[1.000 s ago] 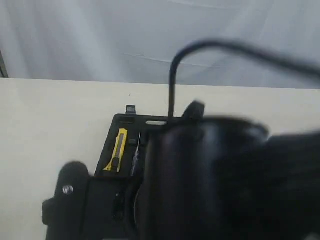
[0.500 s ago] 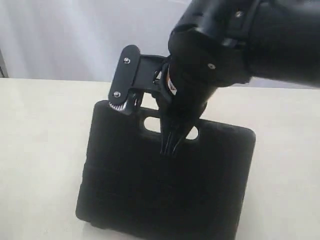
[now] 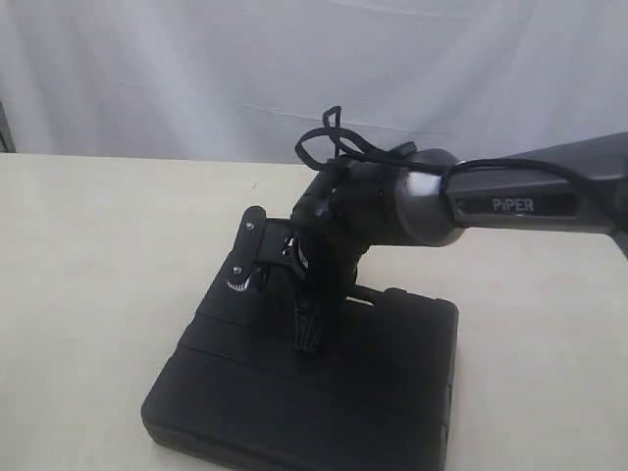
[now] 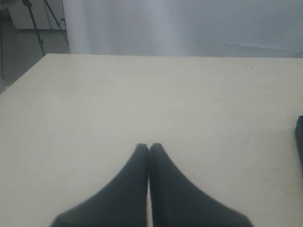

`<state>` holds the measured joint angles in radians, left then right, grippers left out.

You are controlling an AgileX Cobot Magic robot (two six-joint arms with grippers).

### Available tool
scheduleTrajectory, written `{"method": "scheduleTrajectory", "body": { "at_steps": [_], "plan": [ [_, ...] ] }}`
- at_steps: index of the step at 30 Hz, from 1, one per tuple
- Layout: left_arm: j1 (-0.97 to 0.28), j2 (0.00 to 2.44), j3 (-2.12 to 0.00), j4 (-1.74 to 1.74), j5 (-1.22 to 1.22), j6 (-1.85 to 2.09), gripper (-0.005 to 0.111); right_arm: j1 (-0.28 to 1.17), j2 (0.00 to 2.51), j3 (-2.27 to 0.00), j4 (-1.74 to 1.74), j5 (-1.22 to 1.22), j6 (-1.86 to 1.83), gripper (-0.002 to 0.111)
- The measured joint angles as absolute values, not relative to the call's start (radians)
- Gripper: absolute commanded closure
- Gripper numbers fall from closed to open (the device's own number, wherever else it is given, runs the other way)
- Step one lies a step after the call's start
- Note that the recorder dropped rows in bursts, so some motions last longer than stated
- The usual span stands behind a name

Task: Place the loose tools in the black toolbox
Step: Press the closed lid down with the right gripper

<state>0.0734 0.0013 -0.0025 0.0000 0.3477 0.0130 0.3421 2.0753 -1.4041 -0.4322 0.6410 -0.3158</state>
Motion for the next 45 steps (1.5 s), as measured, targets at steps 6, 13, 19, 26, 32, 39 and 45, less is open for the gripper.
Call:
{"method": "scheduleTrajectory", "body": {
  "at_steps": [6,13,19,26,32,39,45],
  "plan": [
    [0.073,0.001,-0.003,0.0,0.348,0.013,0.107,0.342,2.077,-1.404,-0.432,0.641,-0.314,0.108],
    [0.073,0.001,-0.003,0.0,0.348,0.013,0.107,0.34,2.077,-1.404,-0.434,0.641,-0.302,0.072],
    [0.073,0.001,-0.003,0.0,0.348,0.013,0.107,0.34,2.063,-1.404,-0.438,0.641,-0.288,0.059],
    [0.073,0.001,-0.003,0.0,0.348,0.013,0.107,0.34,2.027,-1.397,-0.449,0.653,-0.274,0.059],
    [0.073,0.001,-0.003,0.0,0.348,0.013,0.107,0.342,1.983,-1.392,-0.442,0.668,-0.27,0.059],
    [0.073,0.001,-0.003,0.0,0.348,0.013,0.107,0.343,1.951,-1.392,-0.441,0.668,-0.267,0.059],
    [0.073,0.001,-0.003,0.0,0.348,0.013,0.107,0.343,1.949,-1.392,-0.441,0.67,-0.267,0.059]
  ]
}}
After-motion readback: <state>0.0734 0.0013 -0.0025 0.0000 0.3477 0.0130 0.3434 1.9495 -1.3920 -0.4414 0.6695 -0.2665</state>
